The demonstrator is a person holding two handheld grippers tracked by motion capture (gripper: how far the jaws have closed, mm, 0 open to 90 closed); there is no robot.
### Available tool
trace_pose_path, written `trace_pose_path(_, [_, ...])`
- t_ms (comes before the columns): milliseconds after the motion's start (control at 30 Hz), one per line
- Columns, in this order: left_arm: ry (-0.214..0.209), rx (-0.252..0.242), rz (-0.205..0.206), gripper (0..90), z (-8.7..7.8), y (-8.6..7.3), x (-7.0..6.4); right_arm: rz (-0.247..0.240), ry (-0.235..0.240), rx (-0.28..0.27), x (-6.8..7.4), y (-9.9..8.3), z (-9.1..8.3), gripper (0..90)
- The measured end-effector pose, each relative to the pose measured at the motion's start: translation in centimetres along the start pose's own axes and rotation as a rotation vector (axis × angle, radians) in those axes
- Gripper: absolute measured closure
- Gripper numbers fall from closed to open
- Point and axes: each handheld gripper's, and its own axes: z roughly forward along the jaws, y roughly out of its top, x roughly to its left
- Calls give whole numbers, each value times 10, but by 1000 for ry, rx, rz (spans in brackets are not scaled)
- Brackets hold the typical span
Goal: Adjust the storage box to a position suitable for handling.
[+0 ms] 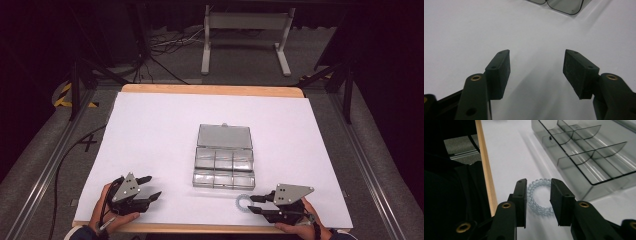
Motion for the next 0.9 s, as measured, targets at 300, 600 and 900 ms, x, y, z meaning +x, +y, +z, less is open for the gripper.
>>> trace_pose_path(300, [8, -23, -20, 376, -1, -2, 1, -35, 13, 64, 3, -2, 21, 675])
trace_pose_path(600, [0, -41, -43, 375, -3, -3, 3, -54, 20, 96, 0, -1, 30, 755])
trace_pose_path(900, [-3, -34, -44, 376, -2, -3, 4, -66, 36, 100, 1, -1, 30, 824])
